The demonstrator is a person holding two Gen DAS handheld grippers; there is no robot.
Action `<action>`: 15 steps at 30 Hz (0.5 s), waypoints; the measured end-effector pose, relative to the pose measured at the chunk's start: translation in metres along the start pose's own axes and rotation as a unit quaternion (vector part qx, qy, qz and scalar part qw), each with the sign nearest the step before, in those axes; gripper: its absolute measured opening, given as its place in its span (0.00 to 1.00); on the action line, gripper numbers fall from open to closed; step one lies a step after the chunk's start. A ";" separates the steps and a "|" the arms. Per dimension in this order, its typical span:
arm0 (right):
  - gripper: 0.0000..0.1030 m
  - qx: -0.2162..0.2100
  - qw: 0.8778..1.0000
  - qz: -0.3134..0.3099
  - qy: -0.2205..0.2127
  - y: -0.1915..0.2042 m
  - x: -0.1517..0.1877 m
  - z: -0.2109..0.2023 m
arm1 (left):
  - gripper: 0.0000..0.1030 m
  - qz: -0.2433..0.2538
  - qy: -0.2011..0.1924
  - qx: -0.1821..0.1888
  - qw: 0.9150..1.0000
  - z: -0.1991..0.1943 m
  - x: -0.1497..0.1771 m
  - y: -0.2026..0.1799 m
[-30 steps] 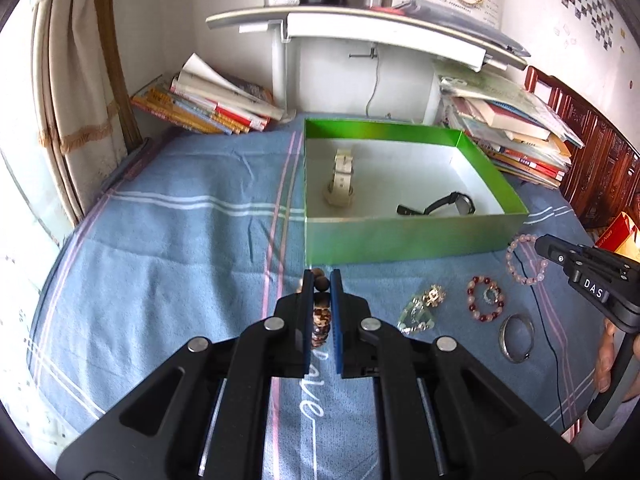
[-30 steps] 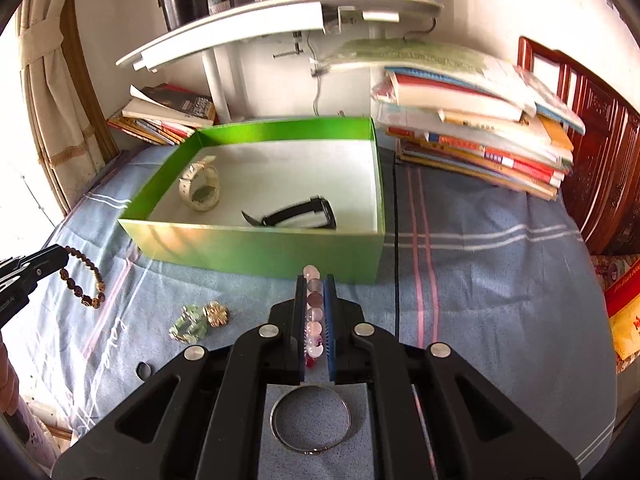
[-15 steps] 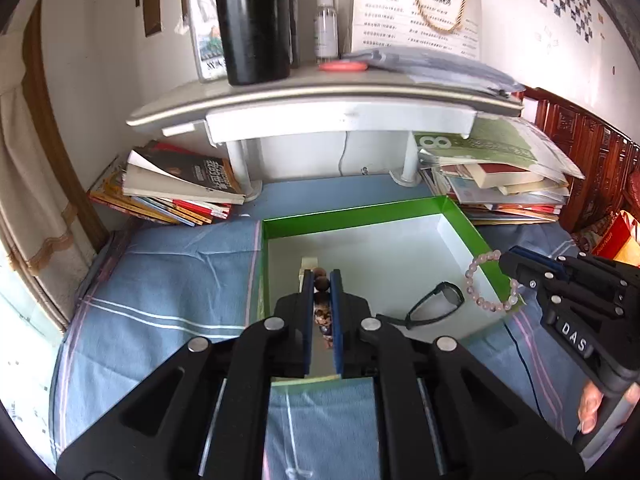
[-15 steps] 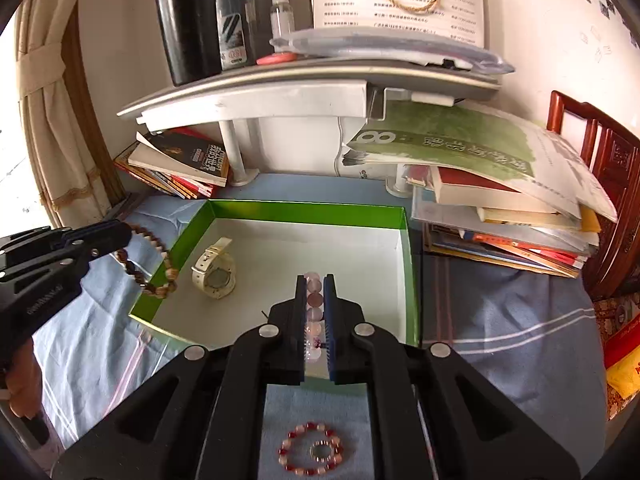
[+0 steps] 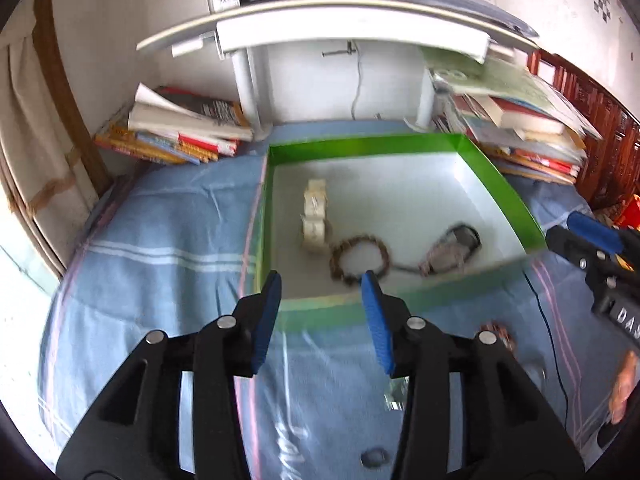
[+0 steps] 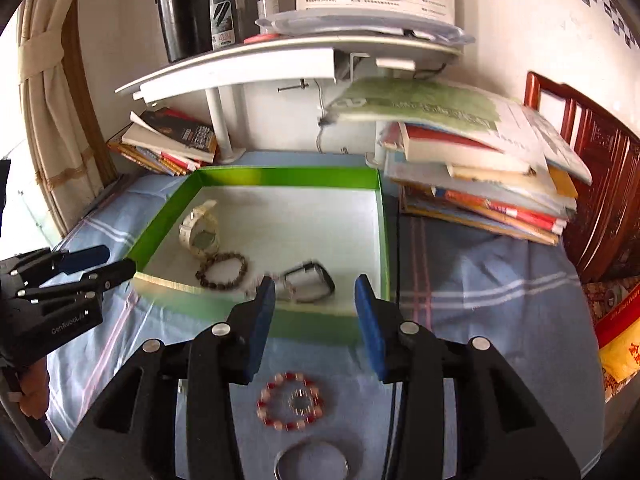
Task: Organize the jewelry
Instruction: 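Open both tools to drop the bracelets into the box, then move the left tool to the green jade bracelet while the right tool approaches the red-and-cream bead bracelet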
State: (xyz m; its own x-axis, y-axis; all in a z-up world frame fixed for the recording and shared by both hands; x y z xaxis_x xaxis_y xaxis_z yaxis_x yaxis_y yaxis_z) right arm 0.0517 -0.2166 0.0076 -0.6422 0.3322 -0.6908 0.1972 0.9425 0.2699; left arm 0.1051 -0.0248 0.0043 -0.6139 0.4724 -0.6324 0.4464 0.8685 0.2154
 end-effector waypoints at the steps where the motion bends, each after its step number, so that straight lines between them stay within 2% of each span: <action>1: 0.40 0.002 1.000 0.004 0.007 -0.004 0.005 0.000 | 0.42 -0.002 0.003 0.011 1.000 -0.001 0.011 -0.005; 6: 0.40 0.018 0.996 0.011 0.082 -0.023 0.044 0.024 | 0.46 0.012 0.032 0.063 0.997 0.012 0.056 -0.036; 10: 0.38 0.027 0.993 0.018 0.112 -0.030 0.058 0.043 | 0.46 0.019 0.057 0.065 0.996 0.027 0.071 -0.045; 15: 0.36 0.048 0.991 0.022 0.125 -0.030 0.062 0.056 | 0.48 0.006 0.062 0.070 0.996 0.033 0.073 -0.041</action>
State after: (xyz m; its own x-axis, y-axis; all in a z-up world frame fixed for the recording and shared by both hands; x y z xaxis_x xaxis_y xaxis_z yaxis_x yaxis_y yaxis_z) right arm 0.0473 -0.2225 -0.0810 -0.7931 0.3641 -0.4883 0.2900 0.9307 0.2231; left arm 0.0633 -0.0310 -0.0756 -0.6796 0.5045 -0.5326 0.5354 0.8374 0.1101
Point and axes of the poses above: each gripper's, at about its wrist camera, not at the fingertips, and z roughly the way its jaws point, y to its left, x to its underside, the point moved 1 cm from there along z, roughly the way its jaws point, and after that the axes turned 15 degrees about z, right-handed, at the moved point
